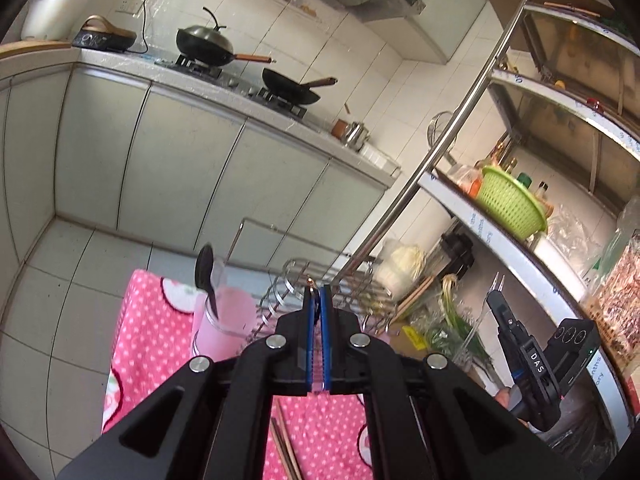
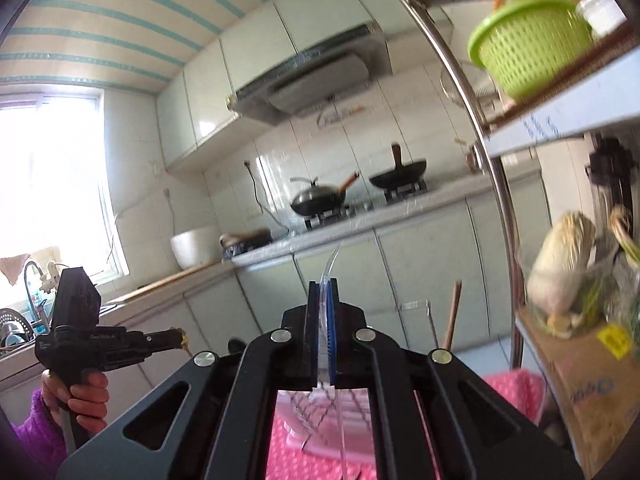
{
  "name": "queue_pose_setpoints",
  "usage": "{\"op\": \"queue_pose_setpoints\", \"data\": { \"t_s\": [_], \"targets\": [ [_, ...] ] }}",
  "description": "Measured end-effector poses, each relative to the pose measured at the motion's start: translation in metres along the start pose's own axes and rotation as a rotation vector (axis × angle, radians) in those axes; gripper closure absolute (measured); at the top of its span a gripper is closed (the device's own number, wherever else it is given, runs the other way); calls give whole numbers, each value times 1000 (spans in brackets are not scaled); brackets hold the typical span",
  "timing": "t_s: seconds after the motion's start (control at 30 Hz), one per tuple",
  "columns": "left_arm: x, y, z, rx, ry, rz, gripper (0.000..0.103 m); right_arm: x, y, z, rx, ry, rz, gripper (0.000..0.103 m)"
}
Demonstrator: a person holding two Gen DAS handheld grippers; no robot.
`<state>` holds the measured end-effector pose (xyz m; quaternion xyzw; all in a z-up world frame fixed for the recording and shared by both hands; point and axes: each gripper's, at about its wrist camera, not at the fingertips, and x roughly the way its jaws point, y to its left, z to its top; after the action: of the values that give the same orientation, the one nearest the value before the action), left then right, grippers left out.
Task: Organize utensils
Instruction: 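Lift the gold spoon with the left tool while the right tool lifts the clear fork toward the pink cup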
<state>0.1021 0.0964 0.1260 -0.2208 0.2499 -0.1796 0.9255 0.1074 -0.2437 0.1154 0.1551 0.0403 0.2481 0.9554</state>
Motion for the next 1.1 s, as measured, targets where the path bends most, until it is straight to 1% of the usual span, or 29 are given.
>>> {"op": "queue_pose_setpoints", "data": {
  "t_s": [0.1, 0.23, 0.53, 0.67, 0.9, 1.1],
  "targets": [
    [-2, -4, 14, 9, -32, -2, 101, 7, -2, 12, -28, -58, -1, 99],
    [0, -6, 29, 20, -66, -3, 101, 22, -7, 23, -69, -105, -12, 99],
    [18, 4, 47, 22, -89, 21, 101, 53, -17, 14, -152, -152, -41, 99],
    [29, 12, 46, 15, -75, 40, 101, 62, -21, 4, -160, -151, -52, 99],
    [51, 27, 34, 6, -25, 70, 101, 72, -32, -17, -159, -113, -76, 99],
    [65, 35, 22, -8, 18, 80, 101, 70, -39, -22, -145, -107, -80, 99]
  ]
}}
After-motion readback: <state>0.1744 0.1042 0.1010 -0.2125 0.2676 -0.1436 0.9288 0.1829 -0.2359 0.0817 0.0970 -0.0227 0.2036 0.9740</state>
